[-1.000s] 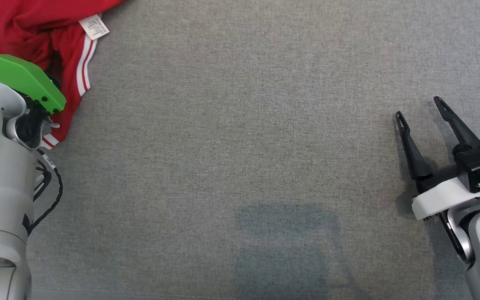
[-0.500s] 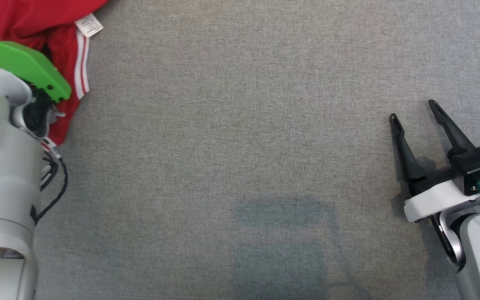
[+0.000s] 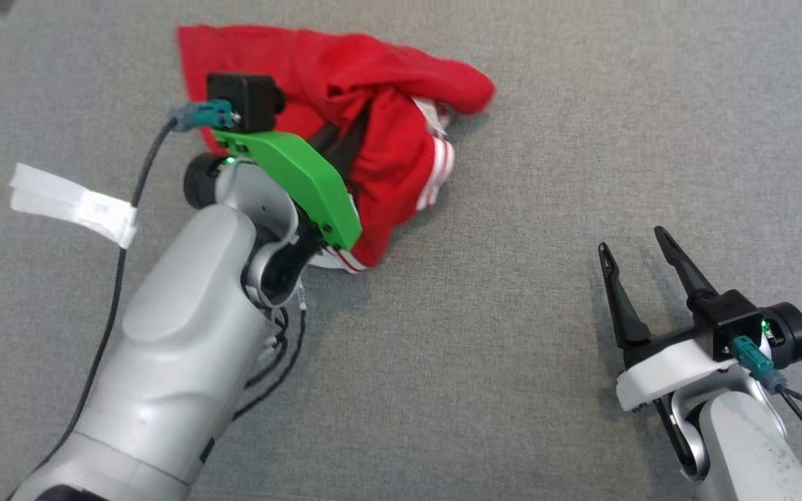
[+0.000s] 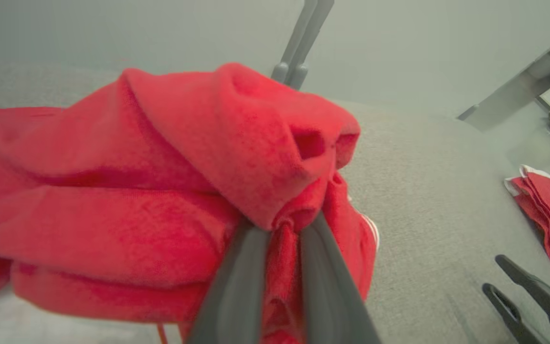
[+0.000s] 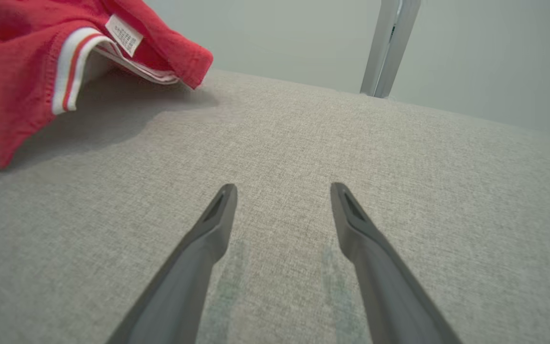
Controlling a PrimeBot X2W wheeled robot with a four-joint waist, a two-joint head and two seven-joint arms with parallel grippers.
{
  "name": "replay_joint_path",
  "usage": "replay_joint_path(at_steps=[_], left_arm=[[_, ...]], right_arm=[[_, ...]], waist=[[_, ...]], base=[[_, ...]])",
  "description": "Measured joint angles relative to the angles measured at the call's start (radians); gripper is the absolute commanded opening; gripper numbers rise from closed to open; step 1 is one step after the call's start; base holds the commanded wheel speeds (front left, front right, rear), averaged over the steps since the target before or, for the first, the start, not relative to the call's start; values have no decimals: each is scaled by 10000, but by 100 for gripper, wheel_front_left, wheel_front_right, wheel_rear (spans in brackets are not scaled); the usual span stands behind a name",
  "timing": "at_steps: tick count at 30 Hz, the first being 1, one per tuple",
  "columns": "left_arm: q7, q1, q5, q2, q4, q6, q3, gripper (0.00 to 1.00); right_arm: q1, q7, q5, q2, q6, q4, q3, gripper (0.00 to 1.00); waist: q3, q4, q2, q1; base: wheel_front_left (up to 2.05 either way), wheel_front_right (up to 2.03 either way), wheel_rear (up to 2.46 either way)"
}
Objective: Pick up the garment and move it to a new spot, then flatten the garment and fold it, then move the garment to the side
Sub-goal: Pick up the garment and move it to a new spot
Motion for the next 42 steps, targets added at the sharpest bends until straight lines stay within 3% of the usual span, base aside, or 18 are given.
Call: replay_joint_path(at_steps=[5,9,15,18,20,23,28,37,38,39,40,42], left_arm=[[454,926,-667,-19,-1764,2,-313,0],[1275,1902,-1613,-395,-3338,150,-794,0],[2194,2551,-2997,-606,-5726,708,-1643,0],[2341,2567,-3233,-617,-6188,1104,-1622,0],[2481,2580,-3561,-537,-5935,1354,-1312,0],[3072,2960,-5116,-328,-4966,1685,-433,0],[2918,2838,-4915,907,-2759,1662,341,0],[1685,2248,-4801,1287,224,1319,1227,1],[1597,2206,-4771,1290,489,1306,1267,16],[1463,2173,-4717,1300,736,1298,1283,47],[1327,2146,-4592,1317,938,1294,1281,100],[1101,2095,-4387,1365,1344,1220,1235,100]], right_arm=[[3,-111,15,196,0,284,12,100],[101,-144,36,343,0,412,-136,100],[231,-157,90,493,0,351,-182,100],[270,-157,92,543,0,324,-201,100],[282,-157,105,583,0,311,-186,100],[320,-157,138,608,0,313,-161,100],[389,-159,153,640,0,311,-151,100],[682,-159,42,654,0,464,-244,100],[682,-159,38,658,0,477,-207,100],[682,-159,36,658,0,497,-190,100],[686,-159,29,660,0,520,-178,100],[729,-159,8,658,0,556,-182,100]], waist=[[-551,-92,0,-1],[-868,-380,0,-1],[-955,-1025,0,-1],[-892,-1368,0,-1],[-846,-1586,0,-1],[-778,-1889,0,-1],[-677,-2255,0,-1],[-771,-1953,0,-1],[-804,-1898,0,-1],[-845,-1844,0,-1],[-889,-1794,0,-1],[-974,-1678,0,-1]], base=[[0,0,0],[0,0,0],[0,0,0],[0,0,0],[0,0,0],[0,0,0],[0,0,0],[0,0,0],[0,0,0],[0,0,0],[0,0,0],[0,0,0]])
